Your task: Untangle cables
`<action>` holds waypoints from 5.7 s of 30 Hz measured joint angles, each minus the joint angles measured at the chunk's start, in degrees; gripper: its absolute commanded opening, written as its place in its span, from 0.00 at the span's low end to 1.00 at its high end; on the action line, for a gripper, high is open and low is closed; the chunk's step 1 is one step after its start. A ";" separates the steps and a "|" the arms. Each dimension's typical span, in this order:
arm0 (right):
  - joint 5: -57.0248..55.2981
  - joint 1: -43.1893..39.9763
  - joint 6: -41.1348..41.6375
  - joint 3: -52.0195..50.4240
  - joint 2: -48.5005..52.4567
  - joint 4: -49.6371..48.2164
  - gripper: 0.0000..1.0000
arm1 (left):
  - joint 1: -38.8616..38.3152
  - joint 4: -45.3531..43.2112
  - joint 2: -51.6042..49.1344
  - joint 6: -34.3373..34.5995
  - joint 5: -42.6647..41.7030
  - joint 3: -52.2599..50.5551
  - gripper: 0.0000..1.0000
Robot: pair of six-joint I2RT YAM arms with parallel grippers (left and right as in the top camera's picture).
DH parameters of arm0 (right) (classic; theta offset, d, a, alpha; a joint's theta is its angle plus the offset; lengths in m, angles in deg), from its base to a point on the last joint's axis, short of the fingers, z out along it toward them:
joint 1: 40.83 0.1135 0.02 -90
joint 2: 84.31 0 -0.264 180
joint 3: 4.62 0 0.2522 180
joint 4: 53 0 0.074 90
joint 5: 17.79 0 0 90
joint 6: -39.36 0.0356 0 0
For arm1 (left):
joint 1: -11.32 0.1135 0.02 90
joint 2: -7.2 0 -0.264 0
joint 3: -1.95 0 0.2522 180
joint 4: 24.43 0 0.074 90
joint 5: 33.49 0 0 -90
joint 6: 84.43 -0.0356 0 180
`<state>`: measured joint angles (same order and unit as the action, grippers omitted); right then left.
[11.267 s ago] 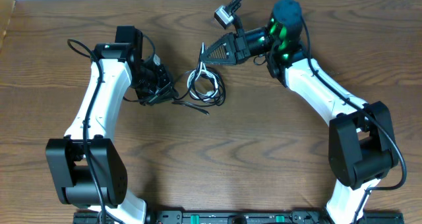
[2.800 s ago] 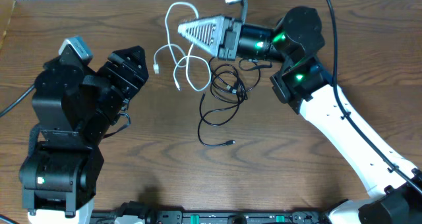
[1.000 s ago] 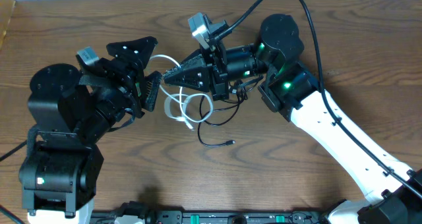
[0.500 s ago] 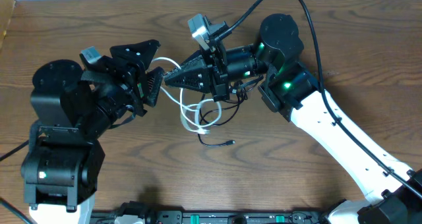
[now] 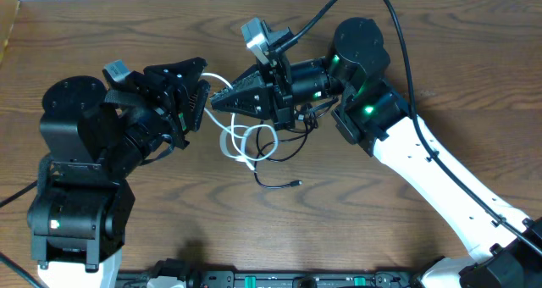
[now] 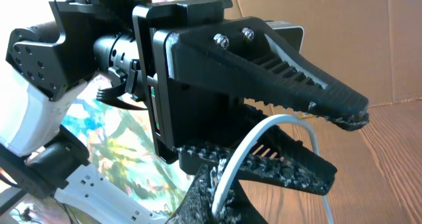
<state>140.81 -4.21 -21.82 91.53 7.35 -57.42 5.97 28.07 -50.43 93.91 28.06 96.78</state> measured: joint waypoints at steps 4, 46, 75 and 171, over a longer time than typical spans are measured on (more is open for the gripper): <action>-0.02 0.00 0.00 0.00 0.00 0.00 0.01 | 0.00 0.00 0.00 -0.02 0.00 0.00 0.34; -0.94 -0.94 -2.49 0.00 0.00 6.99 0.01 | 0.00 0.92 0.00 1.46 3.76 0.00 0.08; -13.07 -8.20 -7.48 0.00 0.00 30.45 0.95 | 0.00 -28.96 -6.01 -22.86 27.10 -0.07 0.07; -35.19 -15.87 -11.93 0.00 0.00 59.32 0.99 | 24.44 -16.72 -80.17 -98.90 37.99 43.47 0.94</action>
<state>105.62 -20.08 -33.76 91.53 7.35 1.90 30.41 11.35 -130.60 -5.00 66.05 140.26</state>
